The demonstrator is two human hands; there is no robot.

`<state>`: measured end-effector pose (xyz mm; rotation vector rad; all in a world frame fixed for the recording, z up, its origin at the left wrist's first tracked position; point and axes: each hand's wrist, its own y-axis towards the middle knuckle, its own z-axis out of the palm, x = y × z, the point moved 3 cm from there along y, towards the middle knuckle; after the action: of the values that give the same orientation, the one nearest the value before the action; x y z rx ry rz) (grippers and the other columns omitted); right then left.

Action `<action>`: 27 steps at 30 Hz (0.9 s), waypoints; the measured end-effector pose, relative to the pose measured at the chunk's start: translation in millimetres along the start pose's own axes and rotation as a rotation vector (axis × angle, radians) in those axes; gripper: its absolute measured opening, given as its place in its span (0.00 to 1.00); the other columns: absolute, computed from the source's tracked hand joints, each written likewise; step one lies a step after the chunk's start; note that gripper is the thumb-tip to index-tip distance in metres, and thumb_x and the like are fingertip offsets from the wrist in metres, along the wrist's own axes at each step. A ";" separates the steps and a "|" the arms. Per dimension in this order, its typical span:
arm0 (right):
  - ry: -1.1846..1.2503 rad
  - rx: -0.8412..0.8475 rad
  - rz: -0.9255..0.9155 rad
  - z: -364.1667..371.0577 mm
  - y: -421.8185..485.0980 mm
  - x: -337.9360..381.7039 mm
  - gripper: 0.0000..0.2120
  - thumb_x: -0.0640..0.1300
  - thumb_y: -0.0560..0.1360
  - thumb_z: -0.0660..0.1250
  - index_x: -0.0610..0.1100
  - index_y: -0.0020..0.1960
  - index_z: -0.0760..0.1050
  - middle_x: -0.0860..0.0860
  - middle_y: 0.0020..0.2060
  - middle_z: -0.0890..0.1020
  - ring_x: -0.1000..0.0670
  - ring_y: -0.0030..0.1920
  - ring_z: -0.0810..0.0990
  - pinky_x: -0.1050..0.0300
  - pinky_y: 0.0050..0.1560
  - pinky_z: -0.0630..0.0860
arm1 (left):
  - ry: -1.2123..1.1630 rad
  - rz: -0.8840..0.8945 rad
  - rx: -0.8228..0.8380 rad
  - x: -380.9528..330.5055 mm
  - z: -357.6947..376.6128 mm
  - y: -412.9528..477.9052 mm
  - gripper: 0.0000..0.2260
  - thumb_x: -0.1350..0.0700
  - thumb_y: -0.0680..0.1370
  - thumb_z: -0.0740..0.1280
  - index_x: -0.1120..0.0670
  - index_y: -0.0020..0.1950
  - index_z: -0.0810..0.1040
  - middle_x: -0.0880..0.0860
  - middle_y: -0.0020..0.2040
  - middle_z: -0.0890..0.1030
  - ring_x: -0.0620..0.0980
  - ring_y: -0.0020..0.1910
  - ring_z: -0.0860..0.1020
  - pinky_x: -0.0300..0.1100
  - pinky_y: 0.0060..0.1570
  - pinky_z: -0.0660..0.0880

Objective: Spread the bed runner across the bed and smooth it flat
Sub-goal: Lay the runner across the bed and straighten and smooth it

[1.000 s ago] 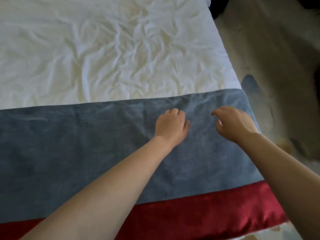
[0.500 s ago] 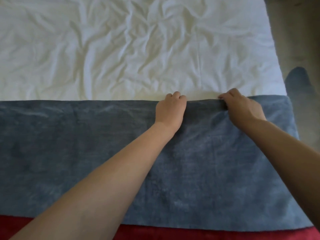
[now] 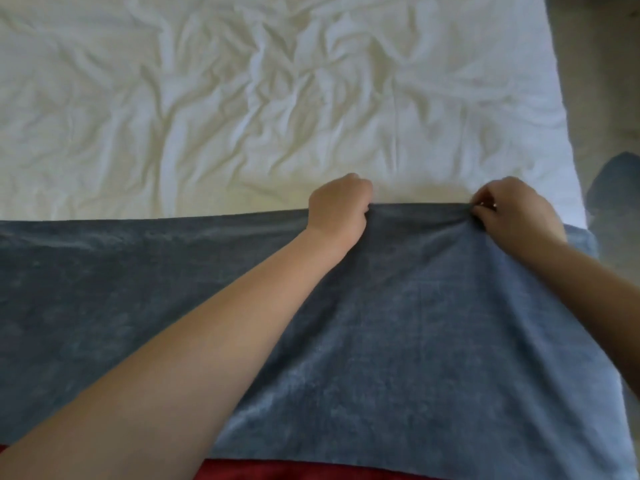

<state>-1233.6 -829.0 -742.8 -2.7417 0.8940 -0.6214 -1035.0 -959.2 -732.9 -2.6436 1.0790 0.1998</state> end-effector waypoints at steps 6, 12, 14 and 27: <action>-0.077 0.327 0.077 -9.3 29.8 -6.6 0.09 0.39 0.68 0.65 0.52 0.39 0.79 0.51 0.40 0.79 0.48 0.42 0.77 0.55 0.42 0.72 | -0.031 0.028 0.164 7.6 2.0 12.3 0.07 0.58 0.76 0.62 0.55 0.47 0.80 0.52 0.46 0.80 0.54 0.45 0.78 0.47 0.42 0.77; -0.349 0.370 0.019 -29.5 23.7 -73.4 0.10 0.37 0.66 0.71 0.51 0.33 0.75 0.45 0.38 0.82 0.42 0.41 0.79 0.48 0.47 0.77 | -0.060 -0.001 0.172 34.5 -2.5 0.9 0.10 0.59 0.76 0.58 0.55 0.45 0.80 0.51 0.43 0.79 0.52 0.40 0.77 0.49 0.39 0.78; -0.401 0.342 0.022 -35.2 27.5 -99.7 0.15 0.37 0.66 0.74 0.48 0.26 0.74 0.47 0.28 0.80 0.43 0.34 0.79 0.46 0.44 0.78 | -0.089 -0.005 0.198 36.1 -1.7 1.9 0.08 0.59 0.77 0.61 0.54 0.46 0.80 0.51 0.45 0.79 0.51 0.42 0.77 0.50 0.43 0.78; -0.739 0.210 0.021 -15.4 46.2 -66.9 0.04 0.40 0.65 0.68 0.46 0.40 0.77 0.48 0.37 0.73 0.43 0.36 0.77 0.51 0.41 0.78 | -0.029 -0.020 0.287 65.6 -10.7 -7.9 0.08 0.58 0.75 0.59 0.53 0.45 0.79 0.50 0.42 0.80 0.51 0.41 0.78 0.48 0.42 0.79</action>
<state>-1313.3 -826.7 -765.2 -2.4500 0.6212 0.2911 -982.6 -1000.6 -736.2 -2.3867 0.9900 0.0727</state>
